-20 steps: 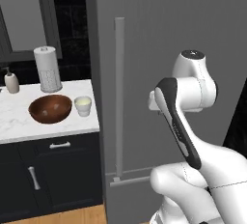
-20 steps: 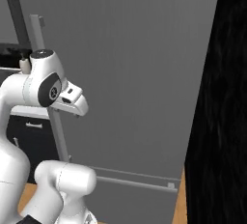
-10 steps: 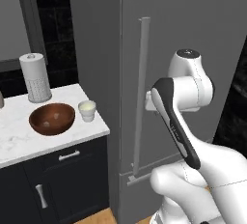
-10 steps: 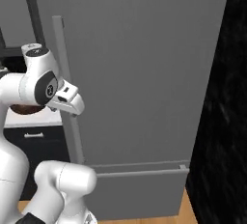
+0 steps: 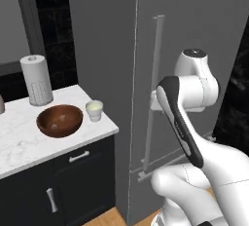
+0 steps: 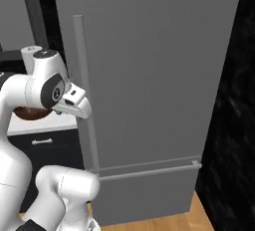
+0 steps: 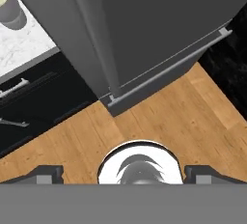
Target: Grab a lemon wedge from the fridge and one ice cube from the ice bowl, and put them in the glass of lemonade.
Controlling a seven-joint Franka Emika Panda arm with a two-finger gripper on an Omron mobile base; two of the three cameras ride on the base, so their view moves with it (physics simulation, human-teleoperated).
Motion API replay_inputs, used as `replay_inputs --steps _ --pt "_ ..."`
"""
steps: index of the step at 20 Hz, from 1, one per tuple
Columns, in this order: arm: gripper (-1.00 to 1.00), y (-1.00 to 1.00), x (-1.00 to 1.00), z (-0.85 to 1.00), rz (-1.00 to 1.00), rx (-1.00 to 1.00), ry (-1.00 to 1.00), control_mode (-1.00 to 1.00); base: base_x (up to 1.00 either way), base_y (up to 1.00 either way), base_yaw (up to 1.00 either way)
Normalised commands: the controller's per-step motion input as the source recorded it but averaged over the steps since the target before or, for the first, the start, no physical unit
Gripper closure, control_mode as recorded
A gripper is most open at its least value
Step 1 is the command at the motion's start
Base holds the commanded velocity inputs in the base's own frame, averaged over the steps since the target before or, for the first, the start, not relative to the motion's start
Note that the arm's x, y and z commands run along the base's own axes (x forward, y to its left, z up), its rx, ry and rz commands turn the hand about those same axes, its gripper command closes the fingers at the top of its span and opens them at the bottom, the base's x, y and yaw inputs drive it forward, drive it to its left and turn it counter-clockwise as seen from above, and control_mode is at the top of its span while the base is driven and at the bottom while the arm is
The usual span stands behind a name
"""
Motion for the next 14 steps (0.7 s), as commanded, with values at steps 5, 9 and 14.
replay_inputs --steps 5,9,14 --pt "-1.0 0.0 0.0 0.0 0.0 0.0 0.0 1.0 0.0 0.58 0.01" --pt "-1.0 0.0 0.0 0.0 0.0 0.0 0.0 1.0 -0.45 0.0 0.0" --pt "-1.0 0.0 0.0 0.0 0.0 0.0 0.0 1.0 -0.68 0.0 0.0"
